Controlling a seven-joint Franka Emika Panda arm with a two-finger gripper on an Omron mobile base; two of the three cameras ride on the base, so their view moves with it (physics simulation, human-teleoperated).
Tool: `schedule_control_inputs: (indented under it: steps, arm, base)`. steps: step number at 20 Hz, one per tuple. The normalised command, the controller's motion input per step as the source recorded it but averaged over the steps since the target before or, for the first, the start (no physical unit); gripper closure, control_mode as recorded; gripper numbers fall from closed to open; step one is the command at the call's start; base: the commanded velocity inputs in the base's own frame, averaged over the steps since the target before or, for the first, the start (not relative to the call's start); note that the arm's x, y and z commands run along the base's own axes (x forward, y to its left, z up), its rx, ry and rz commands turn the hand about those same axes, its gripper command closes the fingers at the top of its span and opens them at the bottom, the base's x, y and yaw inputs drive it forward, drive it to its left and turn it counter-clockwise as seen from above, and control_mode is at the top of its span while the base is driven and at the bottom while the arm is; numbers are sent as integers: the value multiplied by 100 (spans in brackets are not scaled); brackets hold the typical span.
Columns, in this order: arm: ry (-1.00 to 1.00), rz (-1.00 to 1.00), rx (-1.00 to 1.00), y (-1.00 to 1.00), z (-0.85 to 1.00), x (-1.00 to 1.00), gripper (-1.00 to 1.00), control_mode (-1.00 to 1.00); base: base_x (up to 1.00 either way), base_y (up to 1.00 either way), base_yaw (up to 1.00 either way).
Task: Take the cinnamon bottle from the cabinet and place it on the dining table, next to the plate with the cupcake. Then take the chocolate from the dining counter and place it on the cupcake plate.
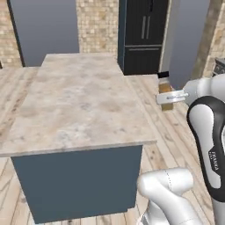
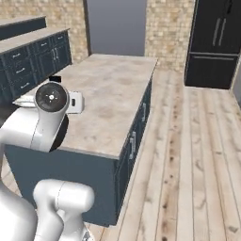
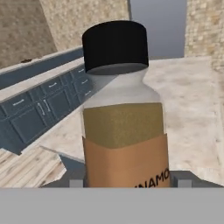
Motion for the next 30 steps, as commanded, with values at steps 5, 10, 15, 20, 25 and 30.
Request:
schedule_control_inputs:
  steps: [5,10,15,20,25,30]
  arm:
    - [0,0,0,0,0,0,100,100]
    - [0,0,0,0,0,0,100,100]
    - [0,0,0,0,0,0,100,100]
    - [0,0,0,0,0,0,100,100]
    - [0,0,0,0,0,0,100,100]
    - [0,0,0,0,0,0,100,100]
  base:
    - [0,100,47]
    - [0,100,57]
    - [13,96,60]
    - [56,91,51]
    - [98,86,38]
    - [100,78,30]
